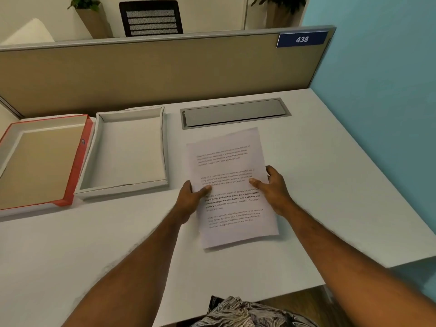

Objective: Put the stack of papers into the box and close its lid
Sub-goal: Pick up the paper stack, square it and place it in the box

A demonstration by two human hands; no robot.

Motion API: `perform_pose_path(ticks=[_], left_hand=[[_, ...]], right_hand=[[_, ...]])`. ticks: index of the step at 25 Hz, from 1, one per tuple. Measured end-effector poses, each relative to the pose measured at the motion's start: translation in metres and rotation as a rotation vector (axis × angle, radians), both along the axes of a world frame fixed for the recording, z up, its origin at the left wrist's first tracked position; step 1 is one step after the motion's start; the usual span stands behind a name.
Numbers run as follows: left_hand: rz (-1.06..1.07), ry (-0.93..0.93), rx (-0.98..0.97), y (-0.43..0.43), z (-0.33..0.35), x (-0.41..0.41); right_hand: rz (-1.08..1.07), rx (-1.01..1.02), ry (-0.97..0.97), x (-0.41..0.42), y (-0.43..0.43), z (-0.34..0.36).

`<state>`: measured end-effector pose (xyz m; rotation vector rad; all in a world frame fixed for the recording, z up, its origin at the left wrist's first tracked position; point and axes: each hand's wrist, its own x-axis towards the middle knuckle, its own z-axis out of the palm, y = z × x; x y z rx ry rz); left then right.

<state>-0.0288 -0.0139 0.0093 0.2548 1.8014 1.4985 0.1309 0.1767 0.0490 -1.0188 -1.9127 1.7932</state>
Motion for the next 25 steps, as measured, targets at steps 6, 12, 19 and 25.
perform_pose_path(ticks=[6, 12, 19, 25], left_hand=[[0.123, 0.405, 0.144, 0.013, 0.042, 0.018], [0.080, 0.607, 0.207, 0.013, 0.068, 0.017], [0.188, 0.630, 0.268, 0.003, 0.082, 0.024], [0.584, 0.594, 0.259, 0.034, 0.150, 0.021]], right_hand=[[-0.079, 0.156, 0.014, -0.007, 0.007, 0.023], [-0.084, 0.205, 0.157, -0.014, 0.008, 0.038], [-0.090, 0.270, 0.246, -0.011, -0.004, 0.059], [-0.332, 0.303, 0.304, -0.035, -0.007, 0.111]])
